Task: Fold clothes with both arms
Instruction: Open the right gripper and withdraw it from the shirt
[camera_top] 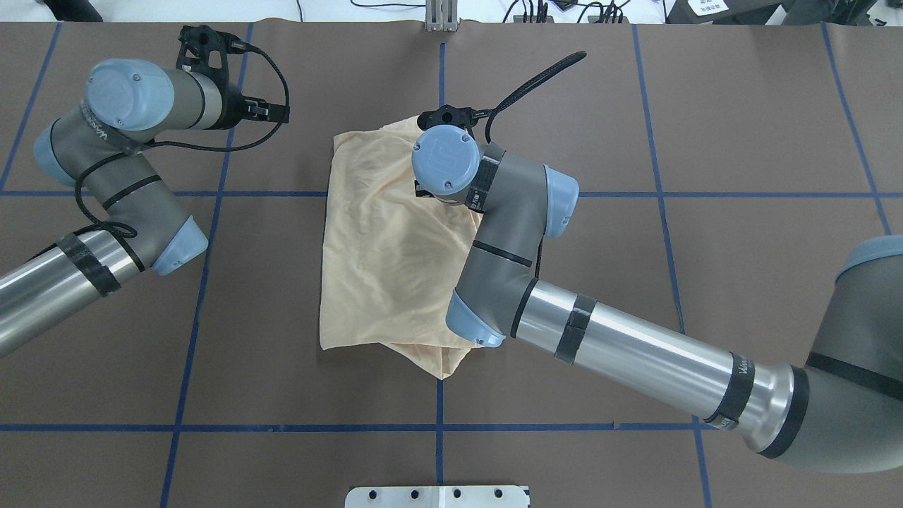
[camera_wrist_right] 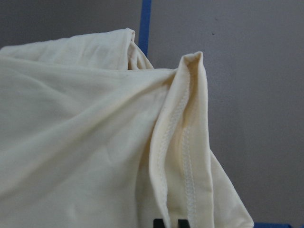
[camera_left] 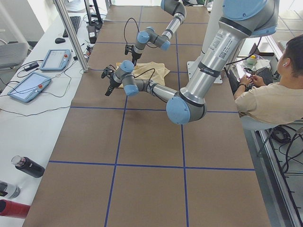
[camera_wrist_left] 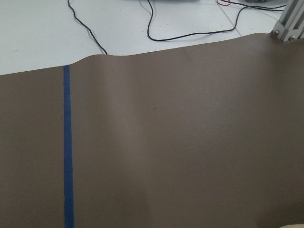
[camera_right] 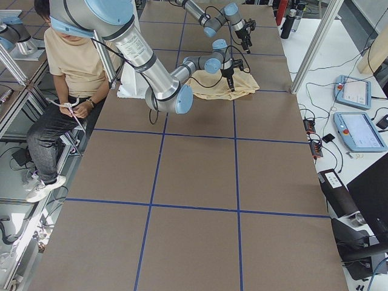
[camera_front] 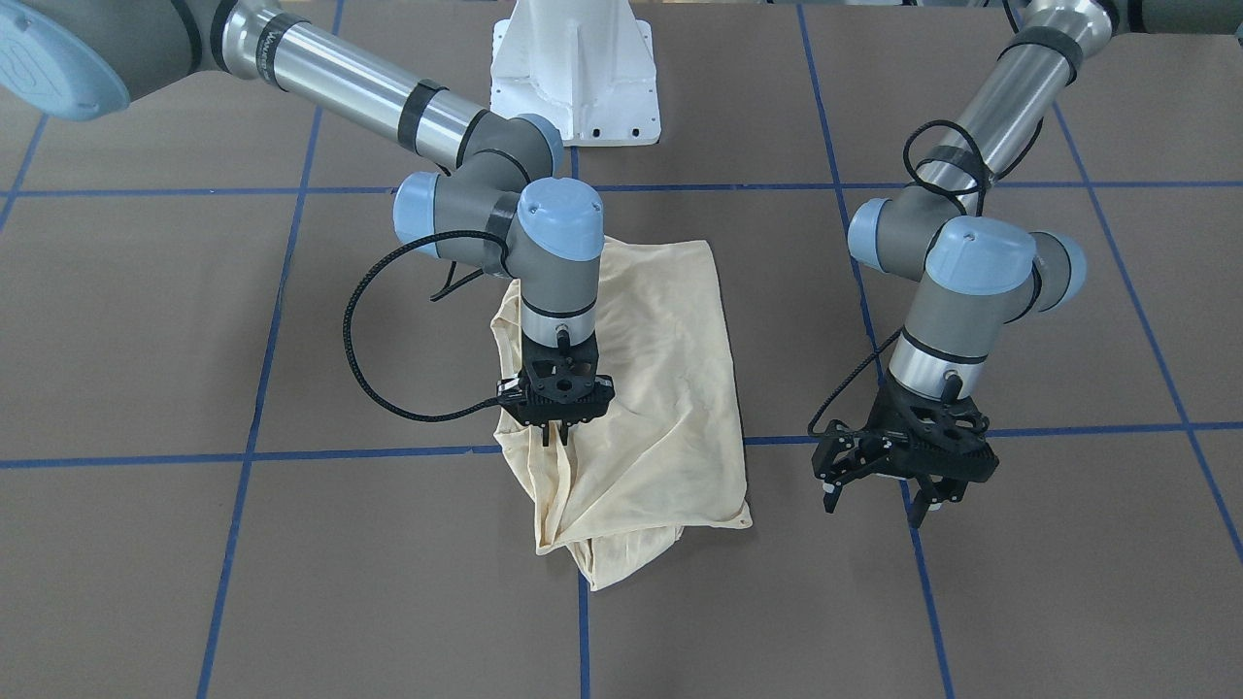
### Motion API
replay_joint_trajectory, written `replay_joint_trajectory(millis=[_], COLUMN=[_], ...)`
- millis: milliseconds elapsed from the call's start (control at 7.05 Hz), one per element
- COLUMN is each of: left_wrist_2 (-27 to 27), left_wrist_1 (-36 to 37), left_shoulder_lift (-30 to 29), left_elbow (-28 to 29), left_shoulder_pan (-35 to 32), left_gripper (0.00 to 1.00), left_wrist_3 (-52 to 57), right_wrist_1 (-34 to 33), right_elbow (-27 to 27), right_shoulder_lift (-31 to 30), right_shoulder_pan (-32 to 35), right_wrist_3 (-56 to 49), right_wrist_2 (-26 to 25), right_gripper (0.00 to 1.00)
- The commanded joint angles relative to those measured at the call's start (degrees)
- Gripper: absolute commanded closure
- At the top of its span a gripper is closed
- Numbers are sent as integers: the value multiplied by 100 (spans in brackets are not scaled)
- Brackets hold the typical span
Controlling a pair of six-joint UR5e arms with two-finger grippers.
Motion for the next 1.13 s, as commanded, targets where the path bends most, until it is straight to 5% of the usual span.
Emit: replay_joint_trajectory(millis=[0,567,709,992], left_wrist_2=[0,0,0,-17], left_wrist_1=[0,0,0,0], left_shoulder_lift=[-4,-4,-4,-4], left_elbow=[0,0,-9,-61], left_shoulder_pan=[-1,-1,-1,-1], left_gripper=[0,0,0,0], left_wrist_3=[0,-9,-9,0], right_wrist_1=[3,55,55,47], right_elbow=[67,769,770,805], right_shoulder_lift=[-16,-850,-860,-790], right_shoulder_pan=[4,92,92,214], right_wrist_3=[-22,-321,-321,-277], right_wrist_2=[1,62,62,184], right_gripper=[100,100,1,0])
